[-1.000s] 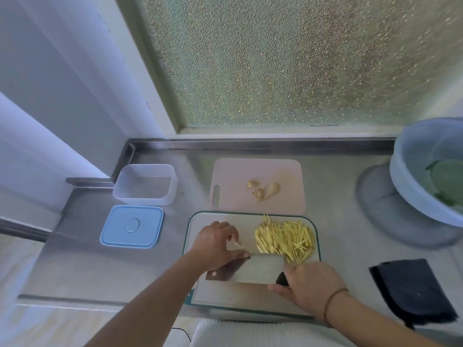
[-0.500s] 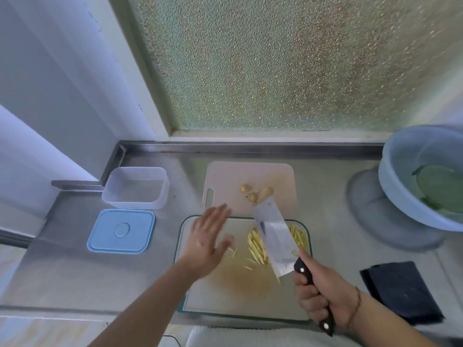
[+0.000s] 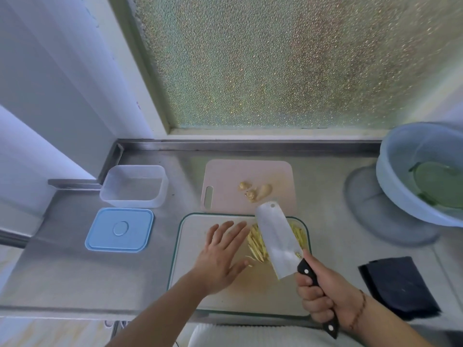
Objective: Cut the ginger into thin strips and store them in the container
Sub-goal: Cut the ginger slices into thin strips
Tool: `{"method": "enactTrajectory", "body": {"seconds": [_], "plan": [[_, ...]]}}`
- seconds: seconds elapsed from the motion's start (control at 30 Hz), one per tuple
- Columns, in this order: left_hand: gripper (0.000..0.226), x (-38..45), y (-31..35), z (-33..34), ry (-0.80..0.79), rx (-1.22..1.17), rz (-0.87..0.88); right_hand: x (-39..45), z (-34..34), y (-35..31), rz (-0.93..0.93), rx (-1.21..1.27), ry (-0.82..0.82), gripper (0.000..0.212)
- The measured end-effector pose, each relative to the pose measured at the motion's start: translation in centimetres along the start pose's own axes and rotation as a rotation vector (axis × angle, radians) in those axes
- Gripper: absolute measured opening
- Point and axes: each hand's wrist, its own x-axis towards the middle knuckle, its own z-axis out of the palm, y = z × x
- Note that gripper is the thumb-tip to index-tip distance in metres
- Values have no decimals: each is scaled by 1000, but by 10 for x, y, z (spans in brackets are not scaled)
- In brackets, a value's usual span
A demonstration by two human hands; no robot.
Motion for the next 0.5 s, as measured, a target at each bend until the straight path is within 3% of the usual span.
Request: {"method": "enactTrajectory", "body": {"seconds": [0.13,0.33,0.43,0.5], "plan": [[66,11,21,-5,-54,36,201,8,5,4,4,-55,-14,61],[63,14,28,5,-70,109,281,7,13,3,17,-113,-30,63],[52,4,15,8,34,69,261,5,13,-2,-8,-136,10,60],[33,-5,2,9,157,45,177,3,13,-5,-25,-171,47,55]]}}
